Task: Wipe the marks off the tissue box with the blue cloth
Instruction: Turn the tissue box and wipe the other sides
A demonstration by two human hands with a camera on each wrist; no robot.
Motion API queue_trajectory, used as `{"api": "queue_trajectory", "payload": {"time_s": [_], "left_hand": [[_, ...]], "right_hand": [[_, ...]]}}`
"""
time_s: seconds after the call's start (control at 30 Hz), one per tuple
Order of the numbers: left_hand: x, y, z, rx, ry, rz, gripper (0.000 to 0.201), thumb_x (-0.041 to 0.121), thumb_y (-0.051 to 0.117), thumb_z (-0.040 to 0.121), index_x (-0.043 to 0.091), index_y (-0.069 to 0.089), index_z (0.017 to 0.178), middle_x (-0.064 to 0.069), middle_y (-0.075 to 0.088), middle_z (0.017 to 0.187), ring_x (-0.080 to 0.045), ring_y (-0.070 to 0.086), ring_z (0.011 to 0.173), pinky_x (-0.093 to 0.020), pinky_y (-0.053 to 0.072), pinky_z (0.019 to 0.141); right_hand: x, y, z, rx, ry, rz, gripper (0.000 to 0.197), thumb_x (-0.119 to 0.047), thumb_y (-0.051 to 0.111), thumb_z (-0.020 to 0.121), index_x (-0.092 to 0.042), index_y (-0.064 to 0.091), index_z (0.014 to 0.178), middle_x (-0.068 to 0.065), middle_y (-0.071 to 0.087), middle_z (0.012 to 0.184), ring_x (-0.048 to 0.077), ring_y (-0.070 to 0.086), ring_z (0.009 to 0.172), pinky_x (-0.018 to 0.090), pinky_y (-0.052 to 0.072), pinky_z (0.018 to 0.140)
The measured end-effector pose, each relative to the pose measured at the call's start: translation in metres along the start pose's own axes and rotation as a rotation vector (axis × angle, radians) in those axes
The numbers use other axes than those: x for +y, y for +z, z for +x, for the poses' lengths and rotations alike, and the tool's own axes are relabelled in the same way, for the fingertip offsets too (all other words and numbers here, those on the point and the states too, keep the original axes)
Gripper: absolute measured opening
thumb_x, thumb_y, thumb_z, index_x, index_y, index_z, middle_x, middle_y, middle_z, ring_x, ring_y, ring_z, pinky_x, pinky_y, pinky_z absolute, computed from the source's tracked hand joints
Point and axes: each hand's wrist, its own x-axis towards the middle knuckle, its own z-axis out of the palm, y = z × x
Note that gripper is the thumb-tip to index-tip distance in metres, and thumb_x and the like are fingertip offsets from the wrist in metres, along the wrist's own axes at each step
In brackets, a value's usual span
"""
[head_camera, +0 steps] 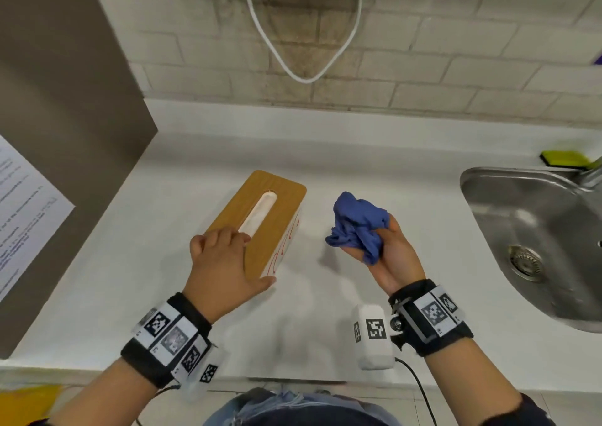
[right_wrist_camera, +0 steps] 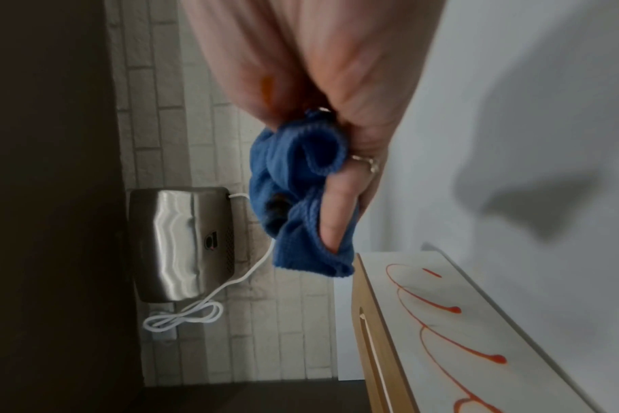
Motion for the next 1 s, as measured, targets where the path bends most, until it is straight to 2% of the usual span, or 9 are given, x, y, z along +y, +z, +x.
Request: {"api": "queue_trajectory", "payload": {"time_s": [0.1,0.17,0.33,0.43,0.53,0.63,0.77,0.87,1.0], "left_hand": [[0.002,0.012,-0.004,0.058,0.036,0.015,0.077,0.072,0.048,0.060,0.013,0.055,0.109,-0.006,0.054,0.106,-0.026,0.050,0.107,-0.048,0.014,0.102],[-0.001,0.016,-0.003,0.082,0.059,-0.043,0.070,0.064,0.045,0.066,0.011,0.056,0.110,-0.008,0.056,0.104,-0.027,0.052,0.104,-0.040,0.015,0.100],[-0.012,0.013,0.000,0.062,0.038,-0.189,0.071,0.062,0.040,0.068,0.015,0.053,0.120,-0.007,0.056,0.110,-0.022,0.046,0.108,-0.024,0.011,0.085],[-0.024,-0.004,0.010,0.022,0.024,-0.383,0.071,0.064,0.035,0.069,0.023,0.050,0.124,0.002,0.051,0.114,-0.020,0.045,0.112,-0.028,0.017,0.091],[-0.036,-0.014,0.020,-0.047,0.021,-0.690,0.051,0.061,0.041,0.070,0.038,0.052,0.113,0.007,0.056,0.105,-0.017,0.051,0.105,-0.041,0.033,0.100],[-0.046,-0.007,0.023,-0.166,-0.003,-0.893,0.052,0.059,0.047,0.069,0.032,0.057,0.112,0.003,0.058,0.109,-0.011,0.053,0.106,-0.037,0.039,0.101],[-0.050,-0.005,0.031,-0.244,0.011,-0.990,0.045,0.055,0.052,0.065,0.039,0.055,0.106,0.000,0.057,0.113,-0.001,0.052,0.105,-0.015,0.037,0.092],[-0.056,-0.009,0.041,-0.273,0.050,-0.996,0.039,0.049,0.054,0.068,0.043,0.056,0.106,0.005,0.058,0.111,0.004,0.052,0.103,-0.007,0.036,0.088],[-0.062,-0.009,0.050,-0.286,0.083,-0.949,0.038,0.049,0.051,0.071,0.057,0.054,0.108,0.011,0.057,0.107,0.001,0.050,0.106,-0.005,0.033,0.090]], "right_hand": [[0.000,0.000,0.003,0.006,0.050,0.072,0.050,-0.011,0.029,0.098,-0.011,0.073,0.073,0.019,0.073,0.087,0.038,0.069,0.085,0.048,0.059,0.075],[0.000,-0.002,0.004,0.010,0.092,0.114,0.056,-0.015,0.027,0.098,-0.006,0.074,0.069,0.020,0.073,0.083,0.039,0.070,0.081,0.048,0.059,0.072],[-0.005,-0.015,0.006,0.007,0.158,0.250,0.054,-0.025,0.028,0.091,0.005,0.072,0.091,0.030,0.068,0.100,0.047,0.065,0.094,0.057,0.053,0.083],[-0.006,-0.014,0.011,-0.026,0.205,0.078,0.067,-0.055,0.032,0.091,0.004,0.060,0.072,0.018,0.054,0.061,0.030,0.059,0.055,0.040,0.053,0.063],[0.001,-0.011,0.019,0.158,0.107,-0.071,0.052,-0.049,0.054,0.082,-0.011,0.045,0.048,0.003,0.036,0.036,0.013,0.032,0.030,0.020,0.030,0.038],[0.007,-0.010,0.026,0.391,-0.011,-0.192,0.036,-0.052,0.057,0.077,-0.021,0.056,0.059,0.000,0.050,0.044,0.013,0.046,0.038,0.020,0.038,0.041],[0.008,0.001,0.029,0.457,-0.075,-0.320,0.056,-0.066,0.063,0.064,-0.011,0.054,0.070,0.004,0.050,0.055,0.018,0.048,0.052,0.025,0.043,0.051],[0.006,0.011,0.030,0.470,-0.258,-0.621,0.042,-0.045,0.052,0.089,-0.011,0.042,0.068,0.005,0.040,0.061,0.016,0.041,0.056,0.024,0.039,0.054],[0.014,0.022,0.040,0.347,-0.444,-0.900,0.025,-0.022,0.068,0.079,-0.022,0.046,0.091,0.004,0.049,0.100,0.010,0.056,0.086,0.025,0.051,0.069]]}}
